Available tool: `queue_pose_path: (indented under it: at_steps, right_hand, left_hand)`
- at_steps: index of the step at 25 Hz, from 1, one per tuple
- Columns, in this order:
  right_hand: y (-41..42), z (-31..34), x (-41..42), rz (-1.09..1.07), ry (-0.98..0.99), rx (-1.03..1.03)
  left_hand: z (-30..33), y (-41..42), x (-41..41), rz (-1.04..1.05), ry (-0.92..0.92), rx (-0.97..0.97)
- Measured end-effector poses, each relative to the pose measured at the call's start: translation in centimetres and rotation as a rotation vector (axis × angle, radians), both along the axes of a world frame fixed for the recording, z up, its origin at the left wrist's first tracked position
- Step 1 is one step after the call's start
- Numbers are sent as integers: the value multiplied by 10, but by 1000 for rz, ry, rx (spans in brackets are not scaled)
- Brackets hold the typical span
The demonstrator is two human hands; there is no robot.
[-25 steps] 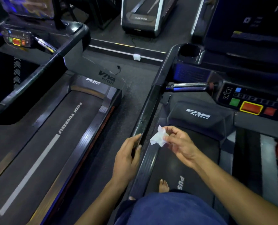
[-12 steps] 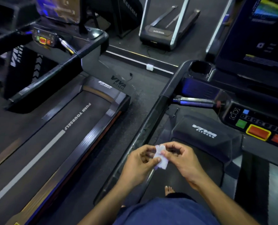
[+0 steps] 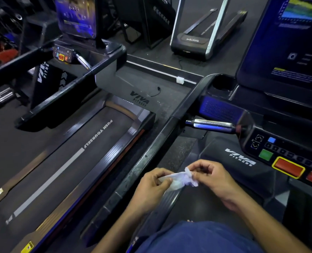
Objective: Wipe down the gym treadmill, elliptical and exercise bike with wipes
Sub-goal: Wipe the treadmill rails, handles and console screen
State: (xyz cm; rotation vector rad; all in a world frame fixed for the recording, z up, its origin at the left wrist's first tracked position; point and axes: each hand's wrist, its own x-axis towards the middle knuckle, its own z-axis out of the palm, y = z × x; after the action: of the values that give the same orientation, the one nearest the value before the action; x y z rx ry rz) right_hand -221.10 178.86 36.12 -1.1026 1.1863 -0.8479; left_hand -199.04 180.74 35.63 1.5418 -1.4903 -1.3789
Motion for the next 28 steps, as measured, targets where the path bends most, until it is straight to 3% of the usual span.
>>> queue_pose_path:
  at_steps: [2,6,9,11,17,20,25,28]
  right_hand:
    - [-4,-3,-7,38,-13,39]
    - [-13,-9,-9,146,14,49]
    - [-15,-9,-5,230,-78,126]
    - [-14,-9,-4,312,-97,149]
    - [-23,-21,-5,516,92,23]
    - [-27,-22,-8,589,93,66]
    - [-20,-28,-6,410,2,129]
    - [-14,-32,-8,353,-21,107]
  left_hand:
    - [-1,4,-10,46,15,12]
    - [6,14,-28,159,223,95]
    - [4,21,-33,236,304,109]
    - [3,25,-32,264,295,82]
    - [-1,31,-29,292,145,23]
    - [-5,29,-29,327,201,54]
    - [-19,29,-42,359,403,167]
    - [-27,26,-51,395,402,138]
